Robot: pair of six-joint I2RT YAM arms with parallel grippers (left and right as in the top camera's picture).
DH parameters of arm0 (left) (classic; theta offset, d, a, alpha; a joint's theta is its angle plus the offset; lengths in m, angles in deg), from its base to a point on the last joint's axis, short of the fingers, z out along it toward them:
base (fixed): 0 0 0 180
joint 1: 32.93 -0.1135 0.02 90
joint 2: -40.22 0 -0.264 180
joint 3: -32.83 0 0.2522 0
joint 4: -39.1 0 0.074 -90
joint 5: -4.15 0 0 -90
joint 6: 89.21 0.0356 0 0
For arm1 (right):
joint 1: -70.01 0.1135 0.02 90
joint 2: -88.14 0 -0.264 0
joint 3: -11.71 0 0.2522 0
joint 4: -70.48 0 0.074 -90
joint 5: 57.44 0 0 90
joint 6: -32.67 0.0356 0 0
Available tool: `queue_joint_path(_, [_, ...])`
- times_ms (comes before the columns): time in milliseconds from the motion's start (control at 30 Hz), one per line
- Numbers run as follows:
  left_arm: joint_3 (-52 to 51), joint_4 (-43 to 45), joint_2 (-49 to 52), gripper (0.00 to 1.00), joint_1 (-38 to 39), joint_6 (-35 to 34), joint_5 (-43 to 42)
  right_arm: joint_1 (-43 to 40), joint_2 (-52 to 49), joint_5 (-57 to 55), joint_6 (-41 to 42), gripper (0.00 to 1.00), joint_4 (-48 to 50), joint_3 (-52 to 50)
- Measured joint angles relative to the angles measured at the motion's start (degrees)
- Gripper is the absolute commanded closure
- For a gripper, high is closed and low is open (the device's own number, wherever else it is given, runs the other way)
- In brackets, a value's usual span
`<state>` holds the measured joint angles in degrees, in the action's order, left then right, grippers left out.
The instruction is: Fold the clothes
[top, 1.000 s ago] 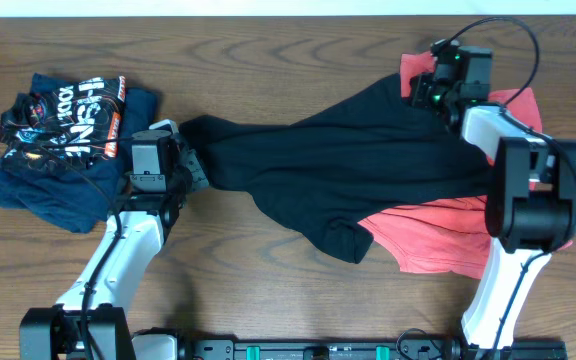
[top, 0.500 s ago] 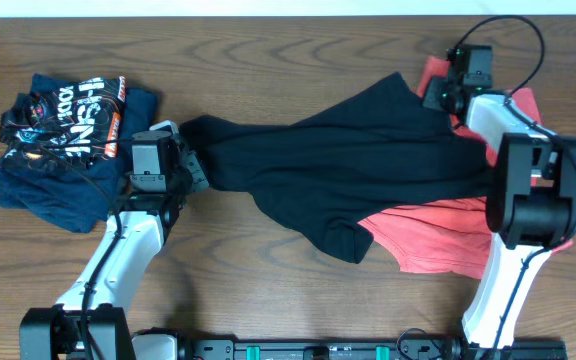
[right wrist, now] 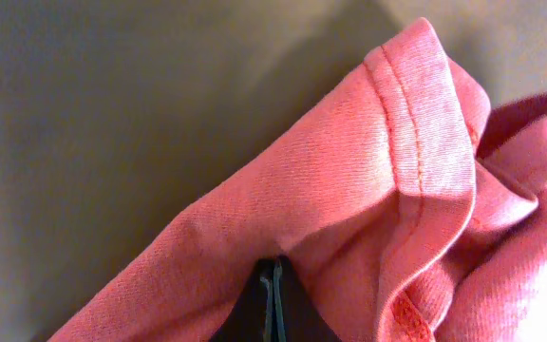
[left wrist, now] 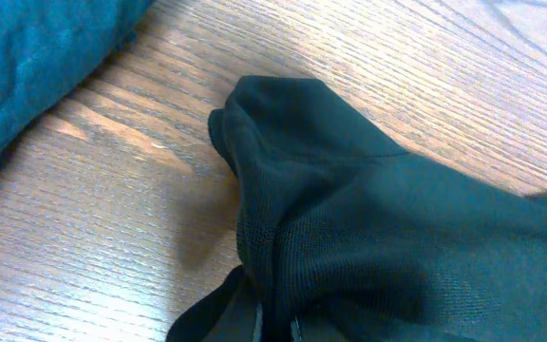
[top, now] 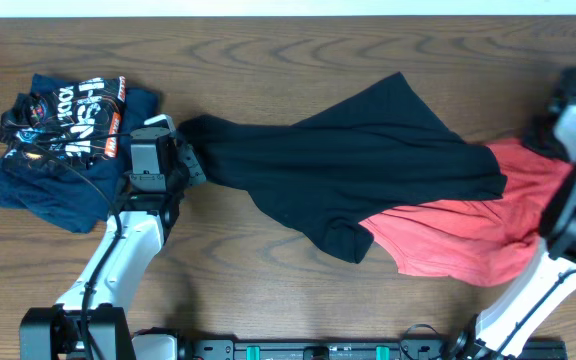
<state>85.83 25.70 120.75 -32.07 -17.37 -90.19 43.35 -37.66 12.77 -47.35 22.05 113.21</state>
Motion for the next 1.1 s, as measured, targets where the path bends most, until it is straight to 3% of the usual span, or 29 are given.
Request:
queue_joint_path(233, [0.0, 0.0, 0.0, 0.94, 0.0, 0.0, 0.3, -9.9, 1.7, 0.7, -0.9, 0.98, -3.6, -1.1])
queue_joint_path(433, [0.0, 0.0, 0.0, 0.94, 0.0, 0.0, 0.3, -9.5, 10.5, 16.6, -7.4, 0.8, -7.0, -2.5])
queue_joint_path(633, [0.0, -0.1, 0.0, 0.94, 0.0, 0.0, 0.5, -0.6, 26.0, 31.3, -11.6, 0.79, -22.5, -1.9])
queue_joint_path(800, [0.0, -0.1, 0.0, 0.94, 0.0, 0.0, 0.5, 9.2, 28.0, 35.4, -13.2, 0.77, -36.3, -2.4])
queue_joint_path(1100, [0.0, -0.2, 0.0, 0.93, 0.0, 0.0, 0.5, 22.5, 27.7, 35.5, -9.2, 0.67, -37.1, -12.9])
